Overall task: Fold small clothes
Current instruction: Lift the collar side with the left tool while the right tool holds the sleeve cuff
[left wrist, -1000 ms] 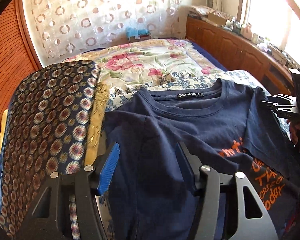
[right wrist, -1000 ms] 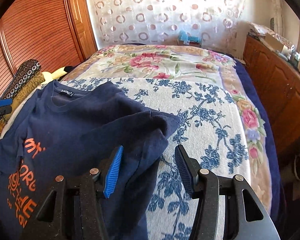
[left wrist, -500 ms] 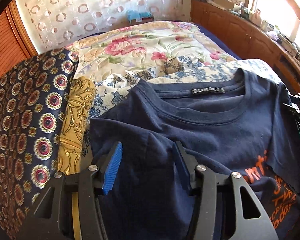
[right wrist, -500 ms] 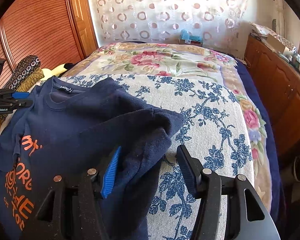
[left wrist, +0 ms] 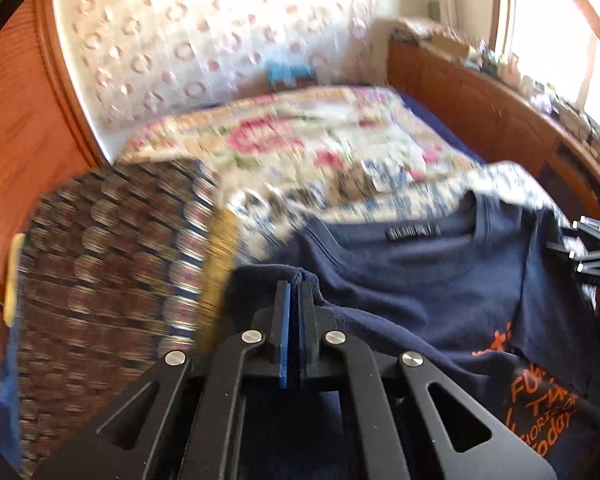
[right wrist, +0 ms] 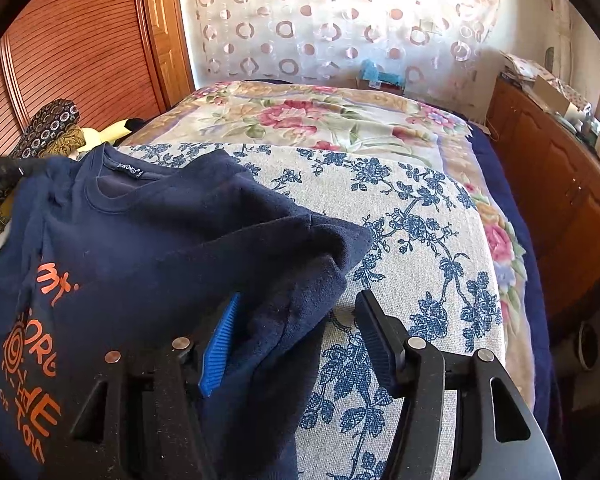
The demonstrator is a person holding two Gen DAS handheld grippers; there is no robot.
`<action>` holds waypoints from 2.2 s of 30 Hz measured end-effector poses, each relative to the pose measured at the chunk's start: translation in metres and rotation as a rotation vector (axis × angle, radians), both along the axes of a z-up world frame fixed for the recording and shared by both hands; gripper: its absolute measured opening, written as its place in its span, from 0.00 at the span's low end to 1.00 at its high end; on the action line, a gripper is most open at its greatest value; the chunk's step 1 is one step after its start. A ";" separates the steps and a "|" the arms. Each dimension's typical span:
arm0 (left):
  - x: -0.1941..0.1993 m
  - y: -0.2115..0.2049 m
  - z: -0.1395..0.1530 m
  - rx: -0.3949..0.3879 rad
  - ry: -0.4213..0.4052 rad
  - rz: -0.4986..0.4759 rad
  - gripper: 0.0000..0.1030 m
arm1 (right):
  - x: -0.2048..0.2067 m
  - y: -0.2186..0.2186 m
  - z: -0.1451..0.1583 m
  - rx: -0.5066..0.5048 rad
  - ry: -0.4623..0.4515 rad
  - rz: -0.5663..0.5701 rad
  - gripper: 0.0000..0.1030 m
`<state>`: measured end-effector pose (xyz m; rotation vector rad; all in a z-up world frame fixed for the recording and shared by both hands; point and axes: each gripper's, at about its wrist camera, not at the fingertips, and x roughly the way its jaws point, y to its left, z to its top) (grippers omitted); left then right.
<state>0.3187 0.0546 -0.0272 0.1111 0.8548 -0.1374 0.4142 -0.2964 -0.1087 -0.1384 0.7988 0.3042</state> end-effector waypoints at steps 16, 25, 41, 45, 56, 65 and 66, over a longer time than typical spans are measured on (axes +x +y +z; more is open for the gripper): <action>-0.024 0.030 0.034 -0.034 -0.079 0.018 0.04 | 0.031 -0.012 0.006 0.054 0.046 -0.013 0.48; -0.074 0.032 0.061 -0.073 -0.154 -0.014 0.04 | -0.003 -0.013 0.039 0.107 -0.056 0.037 0.08; -0.255 0.068 0.035 -0.140 -0.178 -0.009 0.04 | -0.204 -0.045 0.066 0.169 -0.220 0.090 0.08; -0.292 0.077 0.014 -0.182 -0.147 0.019 0.04 | -0.254 -0.058 0.058 0.173 -0.185 0.101 0.08; -0.358 0.088 0.008 -0.222 -0.139 0.062 0.04 | -0.353 -0.064 0.058 0.094 -0.099 0.116 0.08; -0.361 0.072 -0.027 -0.167 -0.065 0.057 0.04 | -0.350 -0.044 0.037 0.059 0.013 0.102 0.08; -0.360 0.071 -0.028 -0.164 -0.063 0.055 0.04 | -0.349 -0.043 0.037 0.055 0.016 0.098 0.12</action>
